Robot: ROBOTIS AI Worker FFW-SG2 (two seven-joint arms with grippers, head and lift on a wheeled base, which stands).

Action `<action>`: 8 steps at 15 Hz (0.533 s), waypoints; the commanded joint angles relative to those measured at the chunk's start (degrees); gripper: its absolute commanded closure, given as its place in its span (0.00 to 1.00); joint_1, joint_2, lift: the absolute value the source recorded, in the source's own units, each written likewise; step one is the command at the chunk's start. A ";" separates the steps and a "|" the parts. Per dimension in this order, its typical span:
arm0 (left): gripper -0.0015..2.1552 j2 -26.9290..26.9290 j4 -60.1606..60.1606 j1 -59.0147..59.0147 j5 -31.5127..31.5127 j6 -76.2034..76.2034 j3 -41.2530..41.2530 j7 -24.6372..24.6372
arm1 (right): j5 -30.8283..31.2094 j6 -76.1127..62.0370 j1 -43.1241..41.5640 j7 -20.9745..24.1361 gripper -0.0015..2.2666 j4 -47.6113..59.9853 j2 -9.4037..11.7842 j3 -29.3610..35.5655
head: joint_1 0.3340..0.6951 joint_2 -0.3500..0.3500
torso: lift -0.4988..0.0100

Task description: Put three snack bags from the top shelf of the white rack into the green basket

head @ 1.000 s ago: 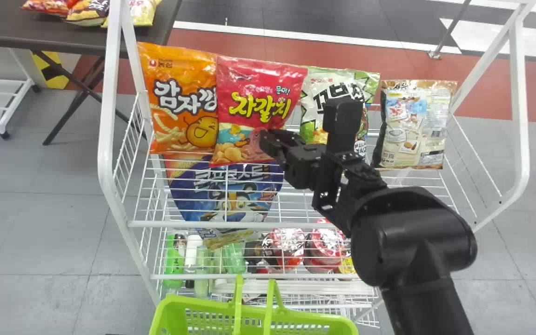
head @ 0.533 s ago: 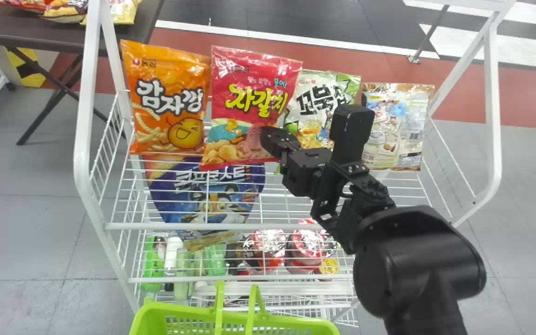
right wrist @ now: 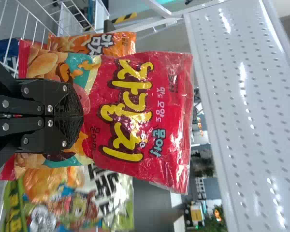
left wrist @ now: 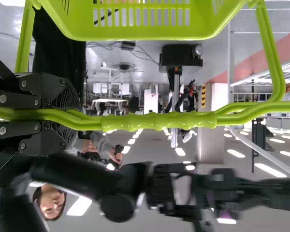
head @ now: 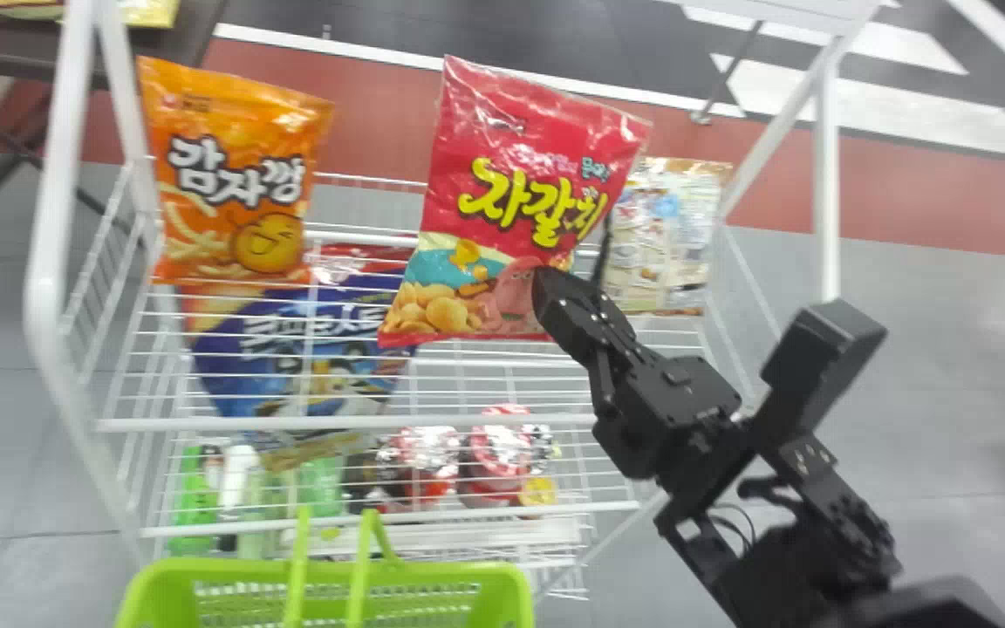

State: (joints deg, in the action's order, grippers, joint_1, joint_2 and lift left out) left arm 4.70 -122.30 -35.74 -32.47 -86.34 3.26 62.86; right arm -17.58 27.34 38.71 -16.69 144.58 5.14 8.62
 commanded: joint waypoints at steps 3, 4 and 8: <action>1.00 -1.36 -1.28 -0.91 -0.14 2.71 1.75 -0.55 | -4.92 8.30 10.24 -3.61 0.93 7.20 -1.19 10.45 | 1.00 0.00 | 0.98; 1.00 -2.24 -1.37 -0.91 -0.14 3.41 2.45 -0.46 | -4.92 17.45 10.60 -5.63 0.93 9.23 -1.28 12.21 | 1.00 0.00 | 0.98; 1.00 -2.77 -1.37 -0.91 -0.05 6.75 2.45 -0.99 | -7.73 41.53 11.30 -11.26 0.93 11.77 -2.15 16.43 | 1.00 0.00 | 0.98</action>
State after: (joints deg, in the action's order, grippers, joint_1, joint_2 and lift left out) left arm 2.06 -123.61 -36.65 -32.54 -80.66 5.79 61.90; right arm -23.85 62.16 49.92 -27.14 156.14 3.20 24.02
